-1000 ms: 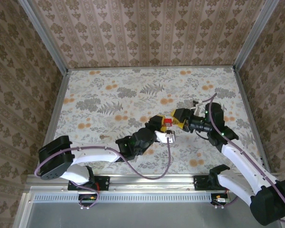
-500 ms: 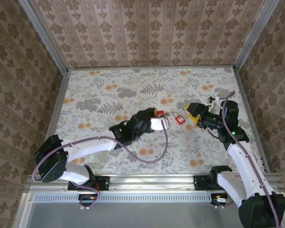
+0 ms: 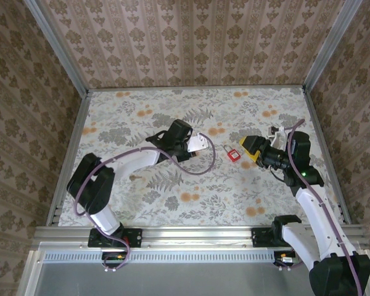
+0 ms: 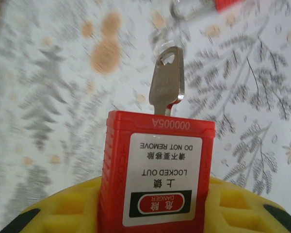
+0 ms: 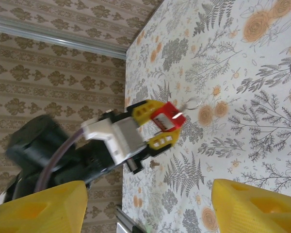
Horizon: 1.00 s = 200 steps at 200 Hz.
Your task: Unlock with the key
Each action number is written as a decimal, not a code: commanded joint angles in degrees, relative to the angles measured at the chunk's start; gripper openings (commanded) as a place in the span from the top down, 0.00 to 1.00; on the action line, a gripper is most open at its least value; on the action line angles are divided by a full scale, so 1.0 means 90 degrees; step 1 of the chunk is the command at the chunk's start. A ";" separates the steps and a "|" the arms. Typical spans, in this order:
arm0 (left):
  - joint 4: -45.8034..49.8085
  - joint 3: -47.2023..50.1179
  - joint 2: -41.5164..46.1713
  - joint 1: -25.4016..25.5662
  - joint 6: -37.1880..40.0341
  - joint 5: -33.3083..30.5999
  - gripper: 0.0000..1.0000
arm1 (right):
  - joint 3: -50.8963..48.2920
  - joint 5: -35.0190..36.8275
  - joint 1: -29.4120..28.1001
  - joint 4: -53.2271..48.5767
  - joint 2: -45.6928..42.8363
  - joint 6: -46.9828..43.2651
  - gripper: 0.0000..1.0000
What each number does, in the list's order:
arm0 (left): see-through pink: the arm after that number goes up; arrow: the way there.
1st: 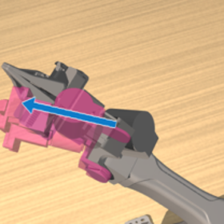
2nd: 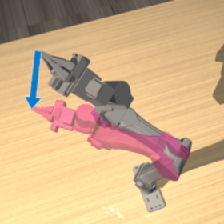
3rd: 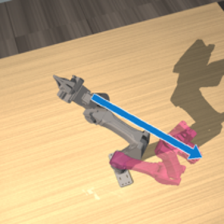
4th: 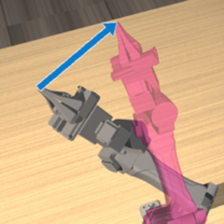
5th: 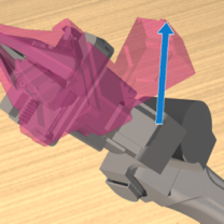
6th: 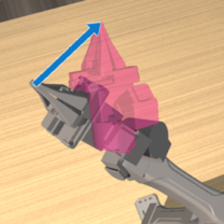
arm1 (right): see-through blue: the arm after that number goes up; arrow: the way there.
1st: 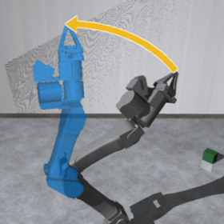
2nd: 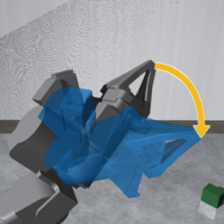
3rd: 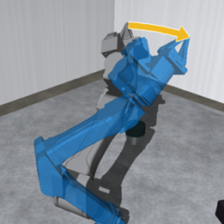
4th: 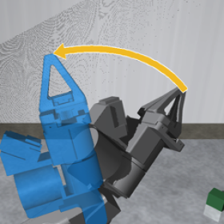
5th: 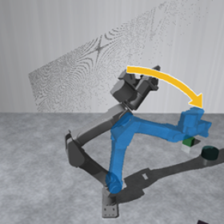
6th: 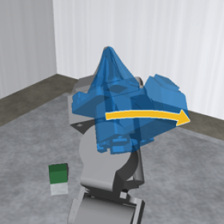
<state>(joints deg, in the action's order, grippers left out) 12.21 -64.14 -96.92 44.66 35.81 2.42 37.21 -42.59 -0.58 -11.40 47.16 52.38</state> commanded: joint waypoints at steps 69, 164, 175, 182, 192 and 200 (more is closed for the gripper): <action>0.0898 -0.1056 -0.1340 -0.0179 -0.0387 0.1436 0.80 | -0.0343 -0.0346 0.0035 0.0425 -0.0036 -0.0010 0.31; 0.0854 -0.1008 -0.1874 -0.0167 -0.0345 0.1477 0.79 | -0.0678 -0.0356 0.0035 0.0640 -0.0050 0.0066 0.31; 0.0757 -0.0995 -0.1904 -0.0187 -0.0384 0.1526 0.79 | -0.0676 -0.0366 0.0035 0.0619 -0.0048 0.0052 0.31; 0.0717 -0.0990 -0.1930 -0.0191 -0.0384 0.1545 0.79 | -0.0671 -0.0366 0.0030 0.0604 -0.0052 0.0040 0.31; 0.0768 -0.1049 -0.2000 -0.0189 -0.0345 0.1539 0.78 | -0.0668 -0.0366 0.0035 0.0582 -0.0038 0.0015 0.31; 0.0832 -0.1102 -0.2057 -0.0198 -0.0327 0.1555 0.77 | -0.0667 -0.0369 0.0035 0.0580 -0.0023 0.0005 0.30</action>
<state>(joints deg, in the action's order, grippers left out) 18.85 -72.49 -113.36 43.33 32.73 14.72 31.55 -44.40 -0.56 -7.46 46.98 52.66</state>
